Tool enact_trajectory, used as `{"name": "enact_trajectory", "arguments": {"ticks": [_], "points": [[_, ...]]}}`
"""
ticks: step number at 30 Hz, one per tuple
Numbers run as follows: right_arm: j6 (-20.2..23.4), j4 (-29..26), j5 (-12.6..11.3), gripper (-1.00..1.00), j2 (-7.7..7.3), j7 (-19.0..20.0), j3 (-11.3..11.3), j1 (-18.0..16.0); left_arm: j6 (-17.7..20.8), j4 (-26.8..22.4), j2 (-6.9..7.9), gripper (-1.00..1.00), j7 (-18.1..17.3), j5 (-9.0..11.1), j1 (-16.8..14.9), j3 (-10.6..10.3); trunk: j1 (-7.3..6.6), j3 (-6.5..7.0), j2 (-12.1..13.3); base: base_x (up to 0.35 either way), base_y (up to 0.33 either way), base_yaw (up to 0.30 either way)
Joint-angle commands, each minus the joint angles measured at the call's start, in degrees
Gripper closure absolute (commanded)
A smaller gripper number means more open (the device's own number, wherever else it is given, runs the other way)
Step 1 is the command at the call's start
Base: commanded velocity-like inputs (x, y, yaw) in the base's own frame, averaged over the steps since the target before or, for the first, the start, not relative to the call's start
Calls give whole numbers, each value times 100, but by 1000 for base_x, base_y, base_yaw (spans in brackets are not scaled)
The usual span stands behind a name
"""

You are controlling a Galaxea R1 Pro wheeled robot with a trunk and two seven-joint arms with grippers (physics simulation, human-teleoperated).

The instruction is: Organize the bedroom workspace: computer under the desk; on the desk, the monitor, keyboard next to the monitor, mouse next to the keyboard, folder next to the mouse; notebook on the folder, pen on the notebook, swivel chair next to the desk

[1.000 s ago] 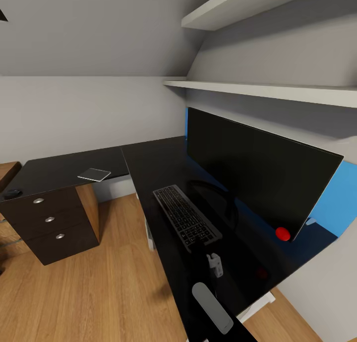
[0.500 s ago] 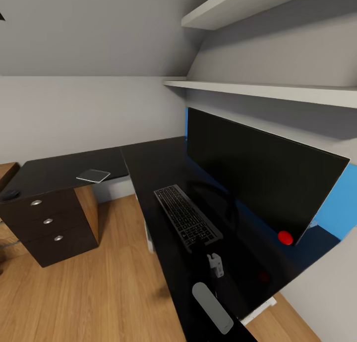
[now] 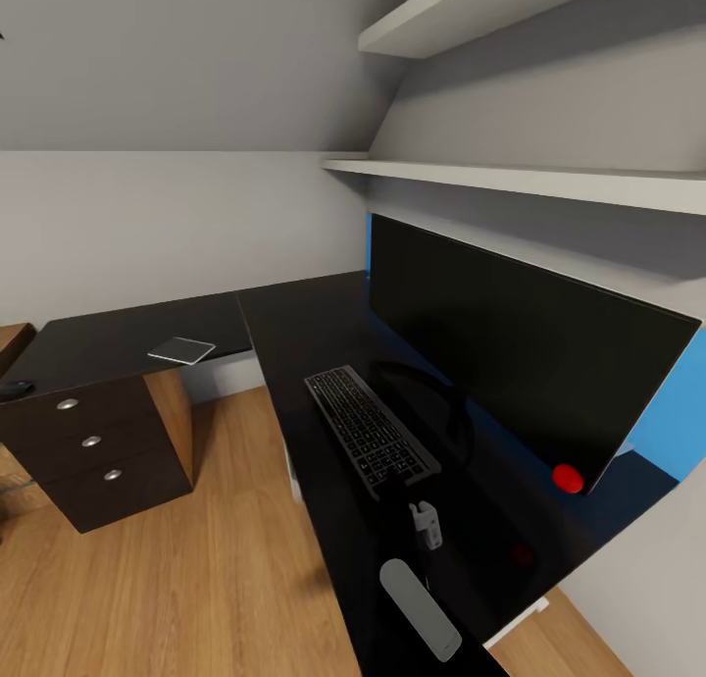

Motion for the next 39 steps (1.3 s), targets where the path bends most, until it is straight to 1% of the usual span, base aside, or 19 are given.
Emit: {"name": "enact_trajectory", "arguments": {"ticks": [1,16,26,27,39], "points": [[-70,4,-203,100,0,-211,-6,-2,-14,-8,0,-100,45,20,-4,-46,0,-6,-2,62,-86,0],[-77,5,-200,100,0,-210,-6,-2,-21,-5,5,-100,45,20,-4,-46,0,-6,-2,12,-15,0],[-78,7,-207,100,0,-212,-125,-2,-18,-9,5,-100,45,20,-4,-46,0,-6,-2,0,0,0],[-78,6,-207,-100,0,-212,-127,-2,-16,-7,5,-100,45,20,-4,-46,0,-6,-2,0,0,0],[-79,3,-208,-100,0,-212,-129,-2,-21,-5,5,-100,45,20,-4,-46,0,-6,-2,0,0,0]]}}
